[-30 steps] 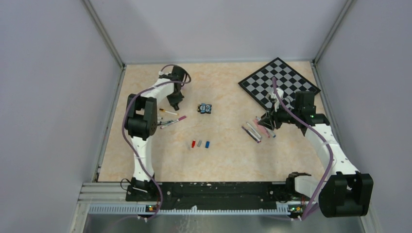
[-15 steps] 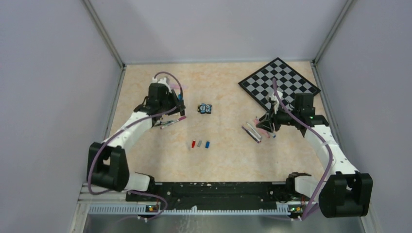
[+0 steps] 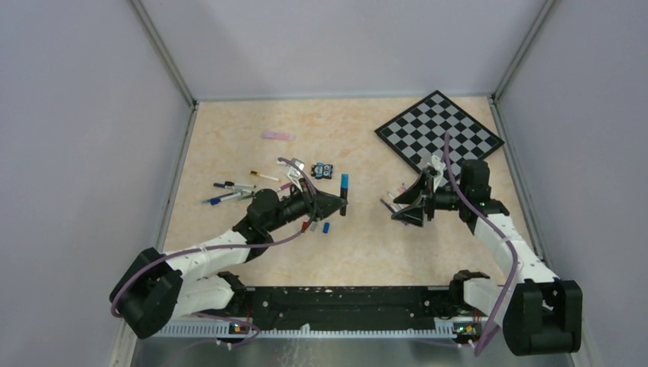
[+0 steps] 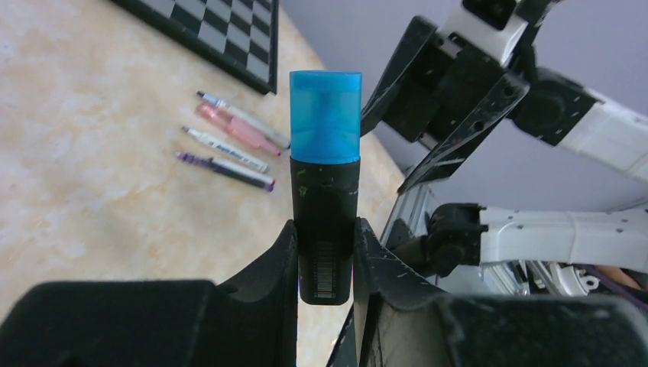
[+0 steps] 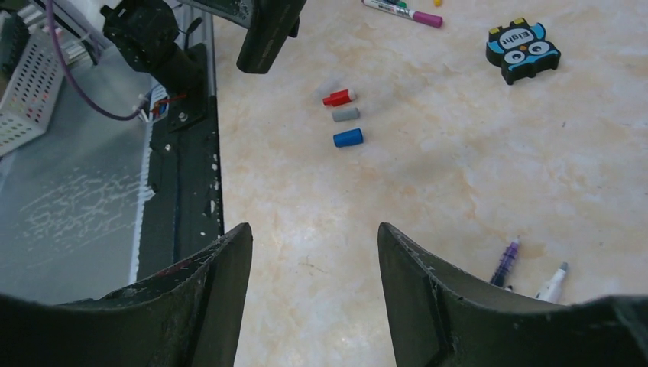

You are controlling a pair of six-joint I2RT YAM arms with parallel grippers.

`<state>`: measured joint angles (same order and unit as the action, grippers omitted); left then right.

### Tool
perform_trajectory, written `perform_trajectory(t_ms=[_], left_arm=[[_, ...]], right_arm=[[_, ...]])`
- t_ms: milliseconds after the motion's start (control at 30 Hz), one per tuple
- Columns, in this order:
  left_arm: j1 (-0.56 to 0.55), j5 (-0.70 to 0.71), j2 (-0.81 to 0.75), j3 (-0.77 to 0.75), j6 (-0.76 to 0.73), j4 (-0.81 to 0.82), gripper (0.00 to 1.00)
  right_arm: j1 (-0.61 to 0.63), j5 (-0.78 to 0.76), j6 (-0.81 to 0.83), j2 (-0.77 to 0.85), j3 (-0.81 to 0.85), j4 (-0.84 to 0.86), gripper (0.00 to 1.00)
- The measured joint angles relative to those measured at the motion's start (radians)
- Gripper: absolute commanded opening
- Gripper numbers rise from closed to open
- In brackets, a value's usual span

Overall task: Open the pen caps
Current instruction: Pick up the pen from the center of the board, then open the pen cap from the pen.

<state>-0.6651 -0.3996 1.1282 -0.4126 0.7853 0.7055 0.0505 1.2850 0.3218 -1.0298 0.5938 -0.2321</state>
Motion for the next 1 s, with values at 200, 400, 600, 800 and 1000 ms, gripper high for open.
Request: perform_trajectory(t_ms=[200,400,600,800,1000], left_arm=[[-0.148,0.218,0.064,-0.014,0.029,0.113,0.0],[-0.241,0.408,0.175,-0.085,0.042,0.117,0.0],[-0.322,0.615,0.248,-0.223,0.122,-0.016,0.0],[-0.391,0.768,0.295,-0.313,0.21,-0.145,0.0],[-0.41,0.833,0.341,-0.359,0.257,-0.23,0.0]], right_arm=[[0.048,0.019,-0.18,-0.009,-0.034,0.179,0.6],[0.101,-0.009,-0.302,-0.04,-0.04,0.278,0.6],[0.158,-0.1,-0.38,-0.055,-0.046,0.337,0.59],[0.17,-0.192,-0.441,-0.076,-0.046,0.376,0.57],[0.182,-0.239,-0.48,-0.08,-0.06,0.402,0.5]])
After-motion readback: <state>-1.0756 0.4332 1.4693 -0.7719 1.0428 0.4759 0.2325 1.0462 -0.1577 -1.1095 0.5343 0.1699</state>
